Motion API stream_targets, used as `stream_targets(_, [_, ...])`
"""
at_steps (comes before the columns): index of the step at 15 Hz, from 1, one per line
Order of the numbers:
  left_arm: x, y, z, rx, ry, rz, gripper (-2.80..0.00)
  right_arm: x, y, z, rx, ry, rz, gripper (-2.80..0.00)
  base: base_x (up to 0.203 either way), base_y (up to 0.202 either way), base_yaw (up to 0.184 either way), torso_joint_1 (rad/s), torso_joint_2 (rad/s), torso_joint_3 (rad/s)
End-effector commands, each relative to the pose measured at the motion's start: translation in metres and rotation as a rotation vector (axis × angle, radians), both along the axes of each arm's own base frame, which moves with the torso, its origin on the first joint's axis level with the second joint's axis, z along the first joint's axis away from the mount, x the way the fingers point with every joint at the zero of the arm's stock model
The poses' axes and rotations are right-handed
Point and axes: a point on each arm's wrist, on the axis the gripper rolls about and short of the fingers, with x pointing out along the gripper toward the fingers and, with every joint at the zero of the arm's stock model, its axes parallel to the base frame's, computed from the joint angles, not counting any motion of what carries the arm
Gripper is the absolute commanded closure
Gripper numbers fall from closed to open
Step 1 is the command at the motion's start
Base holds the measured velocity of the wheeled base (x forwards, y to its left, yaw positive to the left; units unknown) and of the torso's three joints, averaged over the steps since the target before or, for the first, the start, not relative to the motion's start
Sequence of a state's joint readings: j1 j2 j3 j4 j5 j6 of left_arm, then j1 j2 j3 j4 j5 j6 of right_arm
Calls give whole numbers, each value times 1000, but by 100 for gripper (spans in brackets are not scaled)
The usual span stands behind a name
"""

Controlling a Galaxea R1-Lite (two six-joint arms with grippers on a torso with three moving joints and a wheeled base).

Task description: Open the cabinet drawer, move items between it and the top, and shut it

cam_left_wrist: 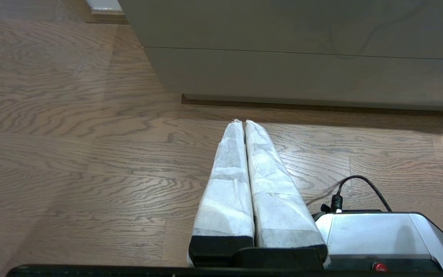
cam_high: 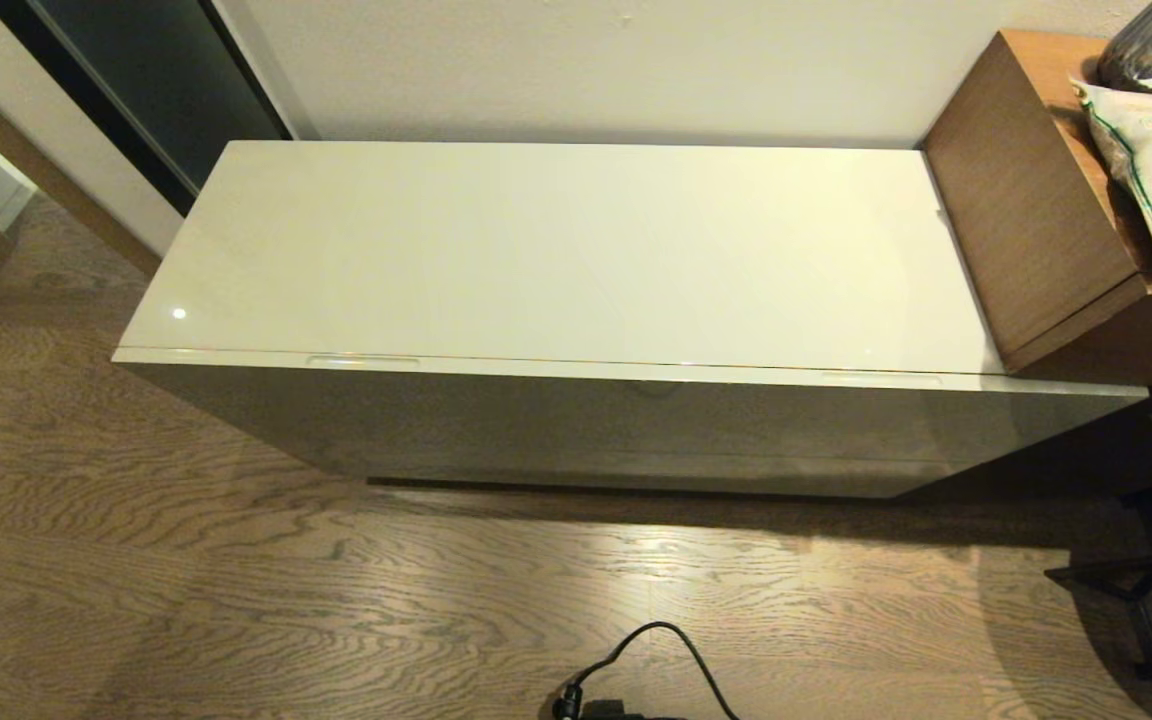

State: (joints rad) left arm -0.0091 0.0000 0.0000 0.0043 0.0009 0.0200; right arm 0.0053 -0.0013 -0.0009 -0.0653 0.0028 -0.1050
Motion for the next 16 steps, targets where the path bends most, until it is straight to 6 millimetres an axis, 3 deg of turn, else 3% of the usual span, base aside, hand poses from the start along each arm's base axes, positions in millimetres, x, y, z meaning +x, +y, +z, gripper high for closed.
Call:
stream_targets(1, [0,0,0,0,0,1,0,0,0,0,-1,-2,0,0,0,0,0,0,0,0])
stream_targets(16, [0,0,0,0,0,1,0,0,0,0,-1,0,1,0,0,0,0,0,0,0])
